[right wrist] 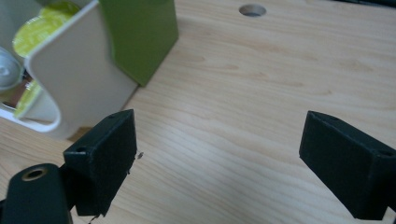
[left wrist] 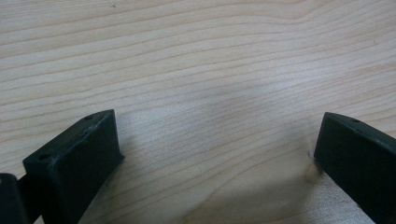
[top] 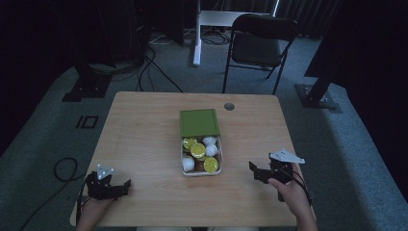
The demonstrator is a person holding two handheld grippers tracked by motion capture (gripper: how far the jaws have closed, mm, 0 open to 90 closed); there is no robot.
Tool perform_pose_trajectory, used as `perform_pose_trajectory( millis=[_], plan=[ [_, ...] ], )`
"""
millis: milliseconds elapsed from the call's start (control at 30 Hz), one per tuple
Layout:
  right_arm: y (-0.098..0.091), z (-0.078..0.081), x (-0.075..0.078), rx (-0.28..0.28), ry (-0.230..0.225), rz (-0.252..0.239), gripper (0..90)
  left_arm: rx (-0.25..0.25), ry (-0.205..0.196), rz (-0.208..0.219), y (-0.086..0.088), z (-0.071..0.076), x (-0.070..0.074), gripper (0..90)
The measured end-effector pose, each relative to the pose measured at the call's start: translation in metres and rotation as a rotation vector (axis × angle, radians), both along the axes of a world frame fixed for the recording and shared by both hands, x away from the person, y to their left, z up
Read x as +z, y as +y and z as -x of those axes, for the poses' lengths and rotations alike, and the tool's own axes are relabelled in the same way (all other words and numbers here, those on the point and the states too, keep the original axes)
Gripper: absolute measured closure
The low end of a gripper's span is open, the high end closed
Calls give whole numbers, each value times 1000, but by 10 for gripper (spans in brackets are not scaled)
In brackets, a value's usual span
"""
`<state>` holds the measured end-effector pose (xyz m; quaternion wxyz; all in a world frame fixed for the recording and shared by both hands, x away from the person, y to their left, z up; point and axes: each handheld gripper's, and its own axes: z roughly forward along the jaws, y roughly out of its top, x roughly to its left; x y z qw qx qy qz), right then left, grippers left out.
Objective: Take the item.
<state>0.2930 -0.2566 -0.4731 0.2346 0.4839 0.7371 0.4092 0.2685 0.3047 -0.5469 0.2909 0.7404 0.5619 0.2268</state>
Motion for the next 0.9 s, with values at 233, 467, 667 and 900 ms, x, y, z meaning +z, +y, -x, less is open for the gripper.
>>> perform_pose_trajectory(
  millis=[233, 467, 667, 900],
  plan=[
    [16, -3, 12, 37, -29, -5, 108, 0, 0, 0, 0, 0, 0, 4],
    [34, -7, 19, 69, -42, -31, 107, 1, -1, 2, 0, 0, 0, 4],
    [48, -9, 22, 100, -43, -41, 107, 1, -1, 1, 0, 0, 0, 4],
    [63, -11, 28, 128, -47, -53, 107, 1, -1, 1, 0, 0, 0, 4]
  ],
)
